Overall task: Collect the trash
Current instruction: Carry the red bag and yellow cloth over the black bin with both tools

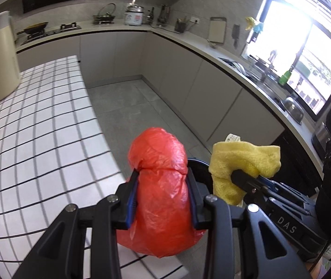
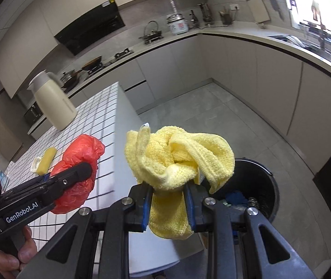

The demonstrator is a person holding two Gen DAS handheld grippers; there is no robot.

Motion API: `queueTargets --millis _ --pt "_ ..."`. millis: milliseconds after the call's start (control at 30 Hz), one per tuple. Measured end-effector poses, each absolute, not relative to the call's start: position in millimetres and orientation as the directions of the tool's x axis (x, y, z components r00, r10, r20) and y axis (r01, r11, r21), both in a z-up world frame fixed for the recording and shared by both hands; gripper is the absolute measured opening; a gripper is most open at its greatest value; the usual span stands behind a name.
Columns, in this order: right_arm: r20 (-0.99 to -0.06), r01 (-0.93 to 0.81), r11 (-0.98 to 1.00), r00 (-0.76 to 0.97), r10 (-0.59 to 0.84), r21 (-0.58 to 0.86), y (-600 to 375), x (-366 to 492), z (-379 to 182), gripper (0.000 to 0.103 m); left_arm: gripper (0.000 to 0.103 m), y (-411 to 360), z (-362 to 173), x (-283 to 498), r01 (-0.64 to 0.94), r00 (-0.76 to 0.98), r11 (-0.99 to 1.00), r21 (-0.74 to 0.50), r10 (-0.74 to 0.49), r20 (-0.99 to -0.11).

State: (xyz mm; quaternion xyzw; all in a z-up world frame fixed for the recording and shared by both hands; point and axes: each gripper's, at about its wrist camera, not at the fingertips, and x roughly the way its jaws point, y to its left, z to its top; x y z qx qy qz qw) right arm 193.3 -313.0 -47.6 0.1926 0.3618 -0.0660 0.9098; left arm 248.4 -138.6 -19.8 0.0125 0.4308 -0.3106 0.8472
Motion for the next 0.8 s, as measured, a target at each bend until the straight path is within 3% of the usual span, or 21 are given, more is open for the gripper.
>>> queueTargets --millis 367,800 --pt "-0.720 0.412 0.864 0.688 -0.087 0.290 -376 150 -63 0.027 0.037 -204 -38 228 0.623 0.335 0.738 -0.258 -0.550 -0.765" --pt "-0.772 0.490 0.821 0.628 -0.099 0.293 -431 122 -97 0.027 0.037 -253 -78 220 0.634 0.249 0.729 -0.259 -0.510 -0.824"
